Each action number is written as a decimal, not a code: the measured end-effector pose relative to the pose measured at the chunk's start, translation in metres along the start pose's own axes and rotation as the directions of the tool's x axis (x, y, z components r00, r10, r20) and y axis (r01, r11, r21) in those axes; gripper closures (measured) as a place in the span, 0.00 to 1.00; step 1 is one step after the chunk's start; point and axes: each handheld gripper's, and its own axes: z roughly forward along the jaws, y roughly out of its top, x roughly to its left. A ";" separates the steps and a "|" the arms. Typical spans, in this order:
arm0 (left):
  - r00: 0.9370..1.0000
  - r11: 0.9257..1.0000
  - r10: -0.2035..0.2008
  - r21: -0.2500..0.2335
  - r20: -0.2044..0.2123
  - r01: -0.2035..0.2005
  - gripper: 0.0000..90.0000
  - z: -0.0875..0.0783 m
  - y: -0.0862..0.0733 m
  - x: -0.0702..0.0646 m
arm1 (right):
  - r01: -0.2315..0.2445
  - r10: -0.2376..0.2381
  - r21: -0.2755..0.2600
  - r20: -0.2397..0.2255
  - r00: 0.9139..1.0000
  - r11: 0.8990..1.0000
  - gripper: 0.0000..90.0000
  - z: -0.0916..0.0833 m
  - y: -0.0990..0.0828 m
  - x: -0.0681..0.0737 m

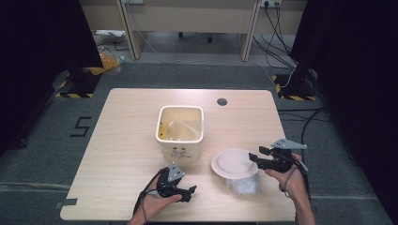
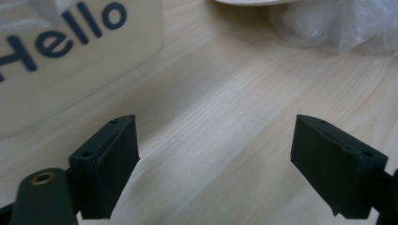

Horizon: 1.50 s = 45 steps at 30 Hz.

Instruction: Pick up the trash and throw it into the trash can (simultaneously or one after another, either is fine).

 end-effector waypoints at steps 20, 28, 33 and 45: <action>0.999 0.999 0.024 -0.048 0.036 -0.022 0.17 0.014 0.041 -0.025 | -0.004 0.004 0.013 0.001 1.000 1.000 0.46 0.002 -0.004 -0.001; 0.999 0.998 0.020 -0.054 0.042 -0.018 0.17 0.020 0.057 -0.036 | -0.005 0.006 0.013 -0.003 1.000 1.000 0.46 0.002 -0.004 -0.001; 0.997 0.997 0.043 -0.061 0.062 -0.040 0.17 0.021 0.067 -0.046 | -0.006 0.006 0.017 -0.006 1.000 1.000 0.46 0.003 -0.005 -0.001; 0.998 0.997 0.050 -0.058 0.045 -0.048 0.18 0.038 0.091 -0.051 | -0.013 0.014 0.014 -0.004 1.000 1.000 0.46 0.001 -0.004 -0.003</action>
